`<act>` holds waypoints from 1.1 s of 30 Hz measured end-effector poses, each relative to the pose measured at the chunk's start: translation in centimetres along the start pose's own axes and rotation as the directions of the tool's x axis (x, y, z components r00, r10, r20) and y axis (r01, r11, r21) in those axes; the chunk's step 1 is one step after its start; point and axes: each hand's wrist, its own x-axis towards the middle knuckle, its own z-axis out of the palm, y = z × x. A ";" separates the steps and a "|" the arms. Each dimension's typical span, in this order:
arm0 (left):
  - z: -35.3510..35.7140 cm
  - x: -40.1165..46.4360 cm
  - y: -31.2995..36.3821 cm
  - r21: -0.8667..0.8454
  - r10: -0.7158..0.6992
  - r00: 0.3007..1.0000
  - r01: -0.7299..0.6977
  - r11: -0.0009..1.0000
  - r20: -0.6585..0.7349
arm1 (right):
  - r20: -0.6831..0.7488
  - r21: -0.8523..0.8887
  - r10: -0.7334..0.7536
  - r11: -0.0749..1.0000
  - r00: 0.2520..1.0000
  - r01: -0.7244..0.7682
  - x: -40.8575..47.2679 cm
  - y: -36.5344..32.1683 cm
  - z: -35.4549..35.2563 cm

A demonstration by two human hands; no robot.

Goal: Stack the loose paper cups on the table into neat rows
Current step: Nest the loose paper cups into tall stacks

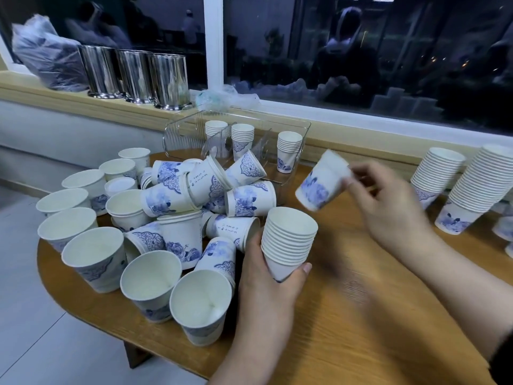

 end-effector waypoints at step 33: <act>-0.3 -0.2 -0.1 -0.012 0.074 0.995 -0.075 0.997 -0.067 | 0.643 0.272 0.434 0.640 0.631 -0.718 2.5 -3.1 7.3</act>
